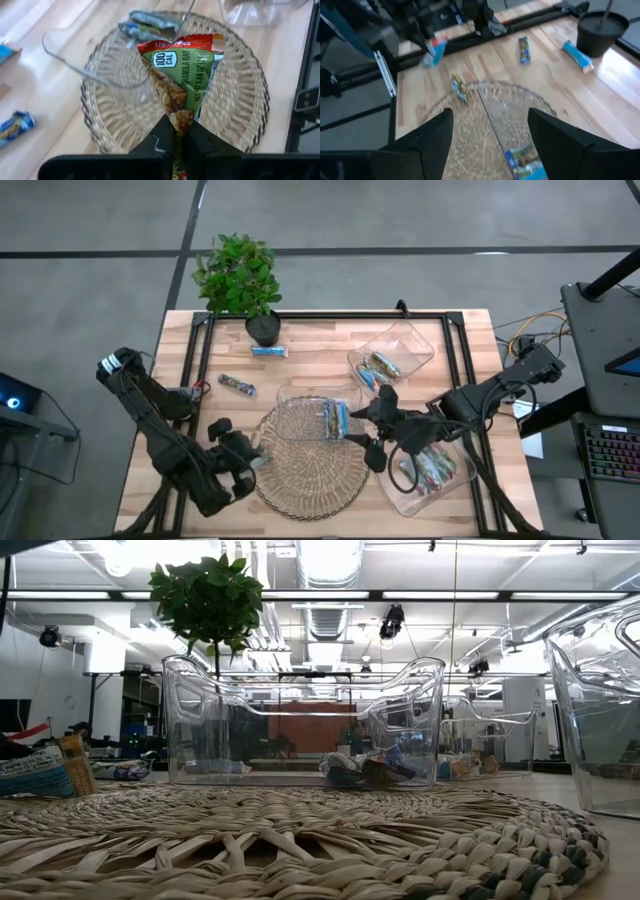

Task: Pick and place Granola Bars by type
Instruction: Put the red granola bar into the bottom transparent bin

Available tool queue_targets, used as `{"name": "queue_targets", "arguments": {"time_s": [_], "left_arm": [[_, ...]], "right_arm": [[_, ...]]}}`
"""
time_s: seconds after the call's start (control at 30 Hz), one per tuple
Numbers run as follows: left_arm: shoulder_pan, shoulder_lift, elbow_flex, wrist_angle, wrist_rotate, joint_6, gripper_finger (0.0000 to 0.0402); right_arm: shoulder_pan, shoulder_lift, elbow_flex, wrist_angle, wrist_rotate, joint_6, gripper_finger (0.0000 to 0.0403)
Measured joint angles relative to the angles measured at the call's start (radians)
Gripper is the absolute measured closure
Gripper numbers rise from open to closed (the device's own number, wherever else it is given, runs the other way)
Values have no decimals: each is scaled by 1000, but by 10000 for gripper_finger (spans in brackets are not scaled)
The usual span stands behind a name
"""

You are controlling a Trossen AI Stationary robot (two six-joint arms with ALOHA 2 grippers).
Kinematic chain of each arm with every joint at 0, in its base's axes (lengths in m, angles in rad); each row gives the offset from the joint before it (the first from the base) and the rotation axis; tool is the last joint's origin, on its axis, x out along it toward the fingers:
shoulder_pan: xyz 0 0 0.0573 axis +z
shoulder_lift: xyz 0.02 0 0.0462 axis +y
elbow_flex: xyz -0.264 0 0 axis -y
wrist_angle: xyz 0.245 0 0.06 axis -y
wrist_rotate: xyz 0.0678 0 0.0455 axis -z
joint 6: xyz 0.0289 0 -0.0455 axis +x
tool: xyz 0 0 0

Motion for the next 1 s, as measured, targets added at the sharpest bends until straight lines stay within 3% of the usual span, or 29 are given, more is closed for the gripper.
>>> {"name": "queue_targets", "arguments": {"time_s": [0.4,0.8,1.0], "left_arm": [[158,0,0,319,-169,361,401],[333,0,4,724,-158,773,401],[388,-1,26,881,-73,922,401]], "right_arm": [[-45,-1,39,60,2,-73,158],[-67,1,40,182,0,-140,136],[-91,1,40,209,0,-144,126]]}}
